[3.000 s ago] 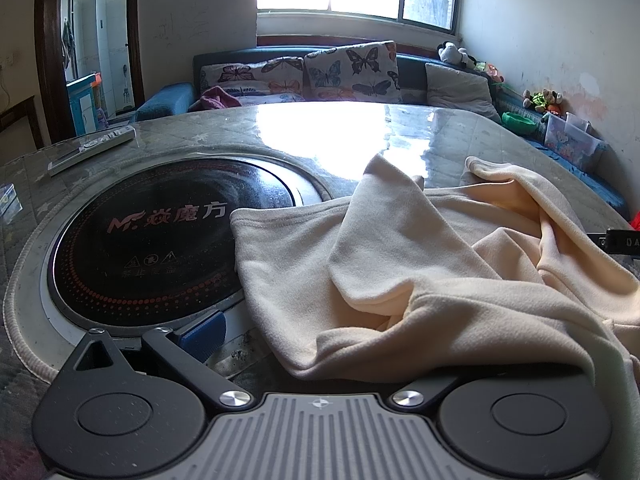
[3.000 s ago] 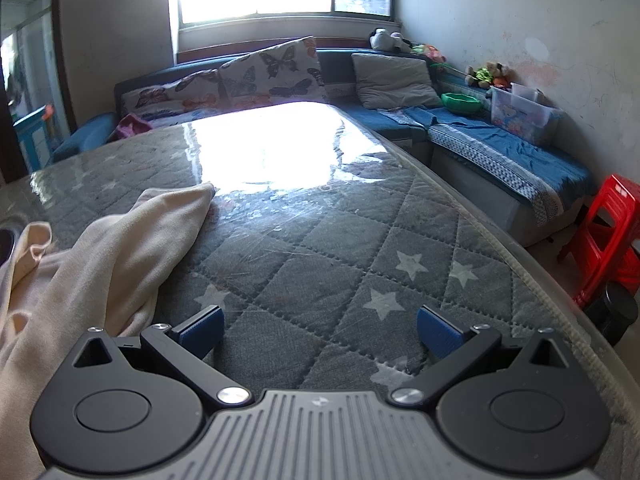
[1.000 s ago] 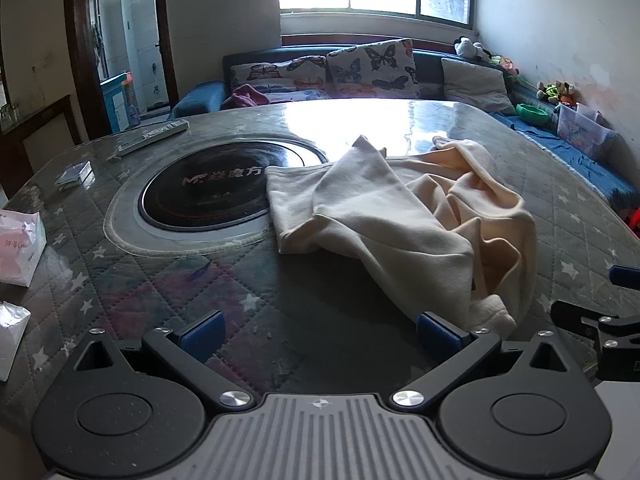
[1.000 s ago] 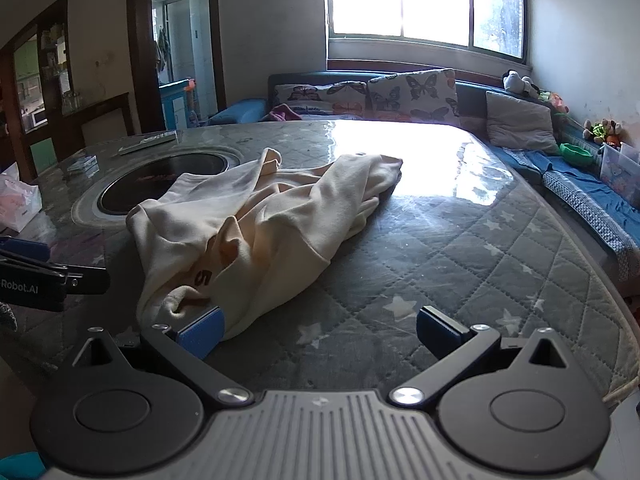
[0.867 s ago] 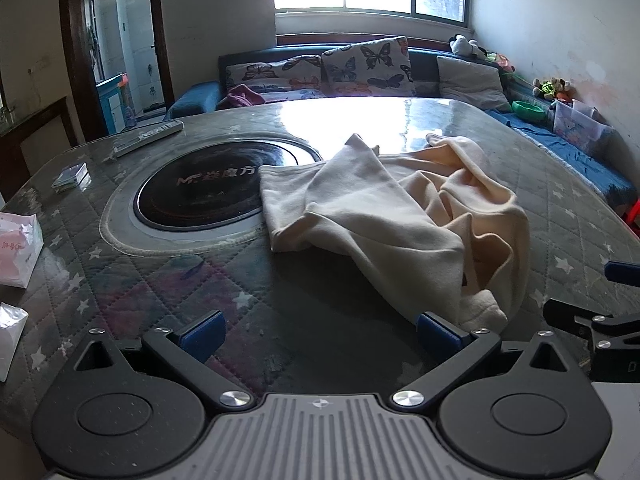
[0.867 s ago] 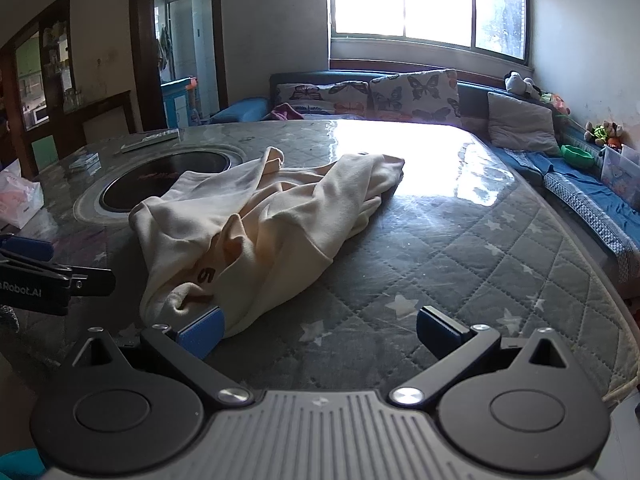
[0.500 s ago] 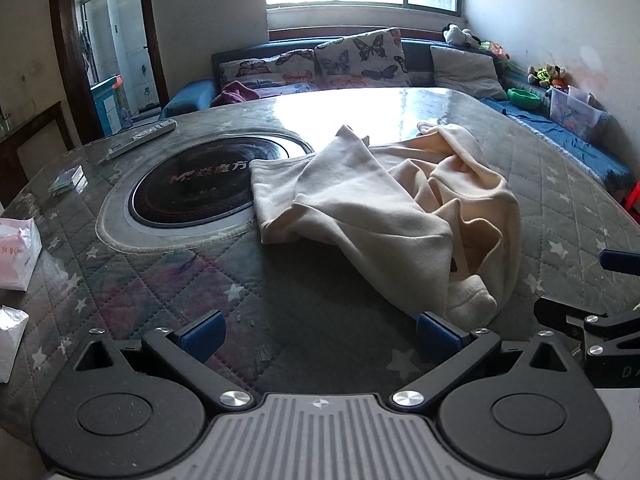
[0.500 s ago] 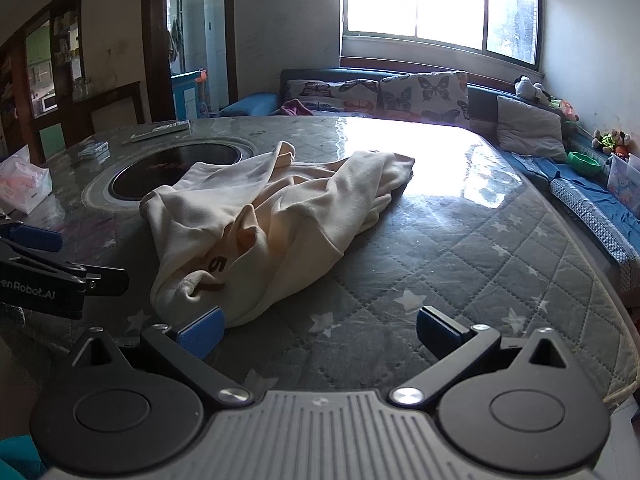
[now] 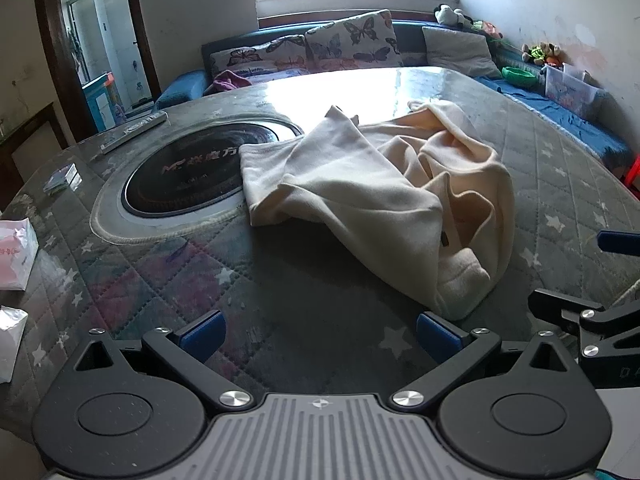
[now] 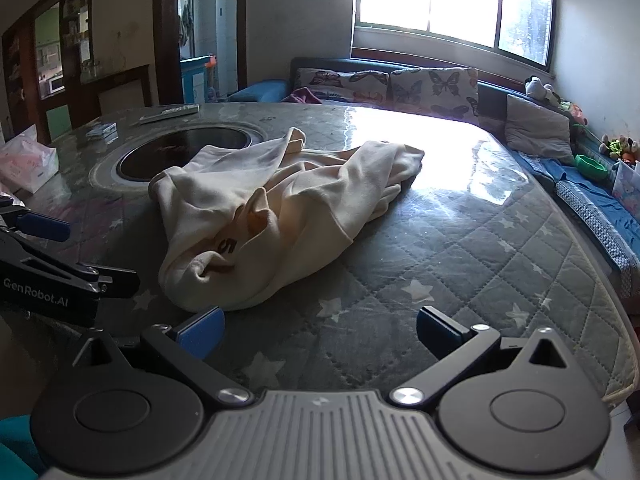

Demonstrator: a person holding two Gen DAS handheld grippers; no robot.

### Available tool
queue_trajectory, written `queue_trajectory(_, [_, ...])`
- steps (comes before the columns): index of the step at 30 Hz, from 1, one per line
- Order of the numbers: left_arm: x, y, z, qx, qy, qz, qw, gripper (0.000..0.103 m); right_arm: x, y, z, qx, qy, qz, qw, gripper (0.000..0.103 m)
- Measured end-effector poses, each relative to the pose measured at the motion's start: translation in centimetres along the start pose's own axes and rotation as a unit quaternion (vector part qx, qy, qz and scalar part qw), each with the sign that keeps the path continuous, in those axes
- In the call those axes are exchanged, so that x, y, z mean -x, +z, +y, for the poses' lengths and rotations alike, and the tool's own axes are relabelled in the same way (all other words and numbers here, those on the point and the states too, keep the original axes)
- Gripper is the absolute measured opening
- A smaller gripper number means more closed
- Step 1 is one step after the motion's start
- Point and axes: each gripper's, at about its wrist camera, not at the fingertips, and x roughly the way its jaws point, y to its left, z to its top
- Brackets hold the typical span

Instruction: Fold clothes

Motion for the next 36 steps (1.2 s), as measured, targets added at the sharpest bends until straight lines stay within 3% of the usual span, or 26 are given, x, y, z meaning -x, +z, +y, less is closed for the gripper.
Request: queue_trajectory(36, [0.38, -0.25, -0.73, -0.009, 0.002, 0.004, 0.9999, 0.103, 0.48, -0.12, 0.5, 0.012, 0.007, -0.001, 1.0, 0.103])
